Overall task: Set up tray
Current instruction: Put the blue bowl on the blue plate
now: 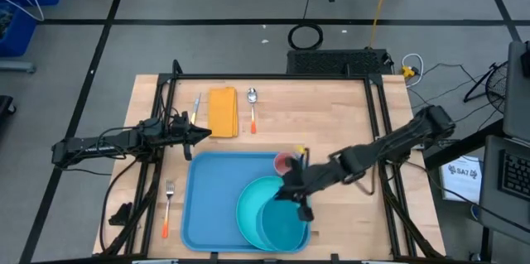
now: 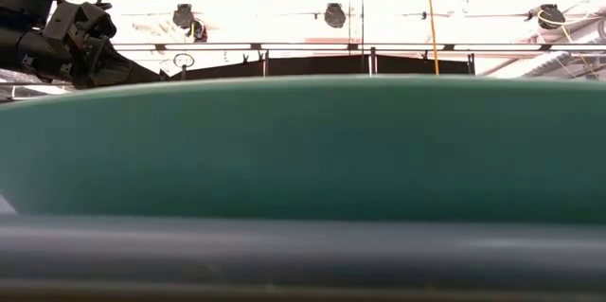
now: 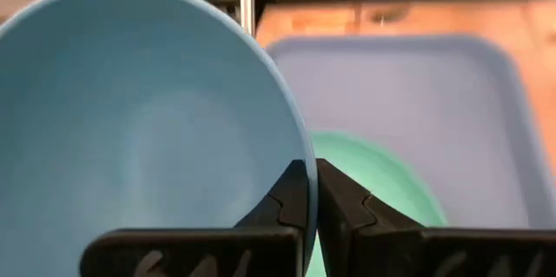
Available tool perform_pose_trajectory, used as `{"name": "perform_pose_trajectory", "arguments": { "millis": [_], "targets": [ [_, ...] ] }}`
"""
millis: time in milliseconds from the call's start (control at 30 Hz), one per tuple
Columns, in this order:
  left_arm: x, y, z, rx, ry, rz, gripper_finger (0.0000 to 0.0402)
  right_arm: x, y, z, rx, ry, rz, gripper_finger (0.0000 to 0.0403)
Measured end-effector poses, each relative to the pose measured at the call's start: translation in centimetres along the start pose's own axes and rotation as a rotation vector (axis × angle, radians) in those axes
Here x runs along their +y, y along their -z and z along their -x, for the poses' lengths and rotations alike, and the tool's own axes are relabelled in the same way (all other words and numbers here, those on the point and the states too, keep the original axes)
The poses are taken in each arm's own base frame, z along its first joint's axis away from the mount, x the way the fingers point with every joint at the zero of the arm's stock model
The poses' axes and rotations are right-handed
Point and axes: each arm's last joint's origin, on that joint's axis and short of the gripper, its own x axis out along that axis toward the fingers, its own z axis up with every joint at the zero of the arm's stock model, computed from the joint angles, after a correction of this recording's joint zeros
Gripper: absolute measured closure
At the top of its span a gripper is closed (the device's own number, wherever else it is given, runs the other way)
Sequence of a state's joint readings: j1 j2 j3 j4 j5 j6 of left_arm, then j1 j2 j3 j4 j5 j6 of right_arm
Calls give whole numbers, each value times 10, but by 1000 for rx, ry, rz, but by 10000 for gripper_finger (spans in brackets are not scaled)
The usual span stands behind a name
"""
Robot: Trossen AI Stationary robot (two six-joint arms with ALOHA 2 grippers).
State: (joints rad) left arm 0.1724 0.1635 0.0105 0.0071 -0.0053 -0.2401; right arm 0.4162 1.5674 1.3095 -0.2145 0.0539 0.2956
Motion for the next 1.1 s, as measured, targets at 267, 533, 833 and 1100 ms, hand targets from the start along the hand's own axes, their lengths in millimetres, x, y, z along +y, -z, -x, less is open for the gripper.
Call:
{"name": "perform_pose_trajectory", "arguments": {
  "millis": [267, 533, 833, 1100],
  "targets": [
    [0, 0, 0, 1, 2, 7, 376, -7, 11, -51, 241, 214, 70, 402],
    [0, 0, 0, 1, 4, 7, 376, -11, 26, -79, 492, 289, 85, 402],
    [0, 0, 0, 1, 4, 5, 376, -14, 30, -81, 544, 298, 68, 402],
    [0, 0, 0, 1, 4, 5, 376, -15, 29, -81, 539, 273, 56, 381]
  ]
}}
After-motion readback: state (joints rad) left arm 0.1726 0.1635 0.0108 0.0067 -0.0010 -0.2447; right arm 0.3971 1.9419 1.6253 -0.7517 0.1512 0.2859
